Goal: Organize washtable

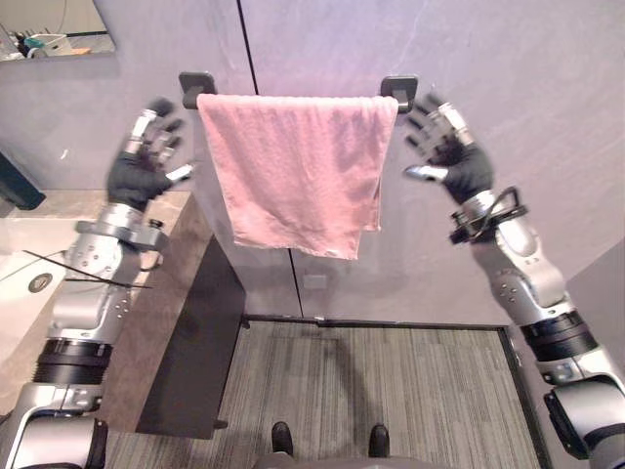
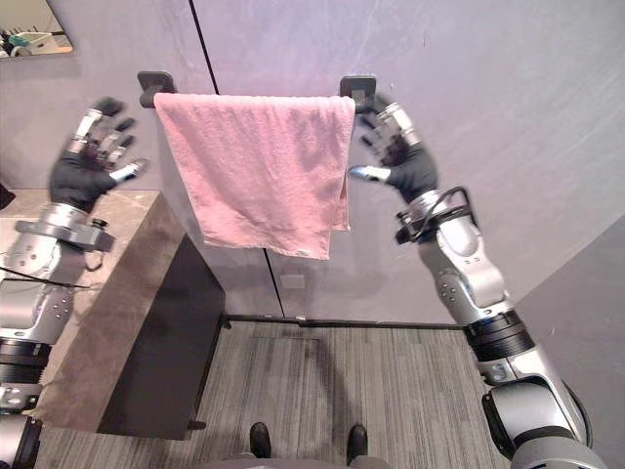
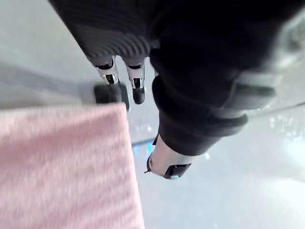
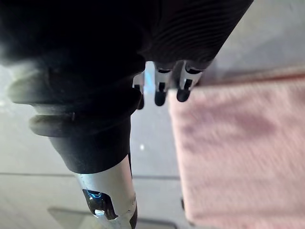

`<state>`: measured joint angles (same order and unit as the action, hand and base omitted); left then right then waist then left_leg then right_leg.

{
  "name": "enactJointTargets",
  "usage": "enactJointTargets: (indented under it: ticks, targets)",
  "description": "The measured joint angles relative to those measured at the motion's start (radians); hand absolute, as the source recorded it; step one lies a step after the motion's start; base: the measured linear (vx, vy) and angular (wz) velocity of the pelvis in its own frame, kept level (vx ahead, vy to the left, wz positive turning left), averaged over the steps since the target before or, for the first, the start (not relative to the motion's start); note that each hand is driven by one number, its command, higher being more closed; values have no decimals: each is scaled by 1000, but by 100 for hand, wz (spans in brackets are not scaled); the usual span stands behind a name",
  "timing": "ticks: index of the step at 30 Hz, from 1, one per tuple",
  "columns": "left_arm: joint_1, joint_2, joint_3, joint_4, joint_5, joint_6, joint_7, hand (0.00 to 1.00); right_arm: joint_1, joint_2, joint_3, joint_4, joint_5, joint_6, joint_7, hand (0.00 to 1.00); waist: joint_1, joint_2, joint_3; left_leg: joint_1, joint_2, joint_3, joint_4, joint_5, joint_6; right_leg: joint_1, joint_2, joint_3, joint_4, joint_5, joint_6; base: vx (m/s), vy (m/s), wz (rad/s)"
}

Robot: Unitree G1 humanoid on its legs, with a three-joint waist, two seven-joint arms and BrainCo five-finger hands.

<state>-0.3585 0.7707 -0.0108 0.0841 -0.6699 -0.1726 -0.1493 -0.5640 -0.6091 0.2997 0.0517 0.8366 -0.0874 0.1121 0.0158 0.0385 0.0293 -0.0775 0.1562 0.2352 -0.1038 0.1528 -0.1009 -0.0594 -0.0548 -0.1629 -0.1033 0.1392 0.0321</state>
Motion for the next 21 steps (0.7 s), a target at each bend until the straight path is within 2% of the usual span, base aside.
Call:
enactJointTargets:
  ticks: [4, 8, 11, 15, 21]
  targets:
    - [27, 1, -50, 1, -53, 1, -56, 0, -14, -15, 150, 12, 82, 28, 68, 0, 2, 1, -1, 3, 0, -2, 0, 0, 0, 2, -2, 1, 0, 1, 1, 0, 0, 0]
    - [27, 1, -139, 12, -79, 10, -82, 0, -81, -17, 248, 75, 119, 35, 88, 0, 3, 1, -1, 2, 0, -3, 0, 2, -3, 2, -1, 1, 0, 4, 6, 0, 0, 0]
    - [13, -10, -194, 87, -100, 19, -89, 0, -127, 13, 292, 169, 139, 41, 86, 0, 1, 1, -1, -10, 1, -10, 0, 3, -3, -7, 1, -2, 0, 5, 5, 1, -8, 3]
    - [-91, -34, -238, 171, -104, 38, -84, 0, -159, 47, 300, 243, 139, 54, 71, 0, 7, 1, 6, -74, 1, -18, 0, 22, 2, -64, 4, -12, 4, 22, -7, -13, -8, 7]
    - [-436, -67, -346, 331, -107, 37, -43, 0, -395, 128, 300, 385, 145, 54, 38, 0, 8, 0, 122, -194, 1, -39, 0, 65, 14, -175, 7, -26, 4, 60, -13, -108, -8, 4]
